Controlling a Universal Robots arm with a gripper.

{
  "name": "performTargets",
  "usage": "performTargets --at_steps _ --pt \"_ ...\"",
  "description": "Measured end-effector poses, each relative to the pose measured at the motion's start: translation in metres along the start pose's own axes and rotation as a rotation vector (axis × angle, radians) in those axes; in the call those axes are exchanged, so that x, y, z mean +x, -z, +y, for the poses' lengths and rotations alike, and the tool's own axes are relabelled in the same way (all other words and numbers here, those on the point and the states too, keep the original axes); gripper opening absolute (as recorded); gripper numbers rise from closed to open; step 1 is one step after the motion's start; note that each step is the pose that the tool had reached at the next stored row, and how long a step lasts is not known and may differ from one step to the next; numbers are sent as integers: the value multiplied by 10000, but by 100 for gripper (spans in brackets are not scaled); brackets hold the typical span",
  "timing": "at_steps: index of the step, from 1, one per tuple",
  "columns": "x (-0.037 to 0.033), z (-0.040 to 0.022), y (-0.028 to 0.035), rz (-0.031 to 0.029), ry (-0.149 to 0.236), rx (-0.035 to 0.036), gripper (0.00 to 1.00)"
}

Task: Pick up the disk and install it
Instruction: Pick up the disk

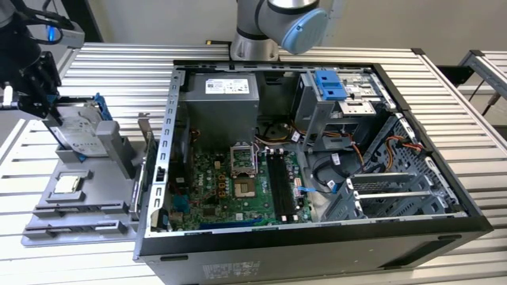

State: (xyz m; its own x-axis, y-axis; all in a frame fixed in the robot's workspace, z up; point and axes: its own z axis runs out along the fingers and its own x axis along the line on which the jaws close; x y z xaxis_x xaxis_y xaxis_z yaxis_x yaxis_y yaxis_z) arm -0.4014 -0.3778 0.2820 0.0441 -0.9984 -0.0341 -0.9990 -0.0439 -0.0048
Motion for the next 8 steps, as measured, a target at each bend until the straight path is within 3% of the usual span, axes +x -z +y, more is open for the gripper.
performTargets --at_steps 8 --pt "0 0 -7 0 0 0 0"
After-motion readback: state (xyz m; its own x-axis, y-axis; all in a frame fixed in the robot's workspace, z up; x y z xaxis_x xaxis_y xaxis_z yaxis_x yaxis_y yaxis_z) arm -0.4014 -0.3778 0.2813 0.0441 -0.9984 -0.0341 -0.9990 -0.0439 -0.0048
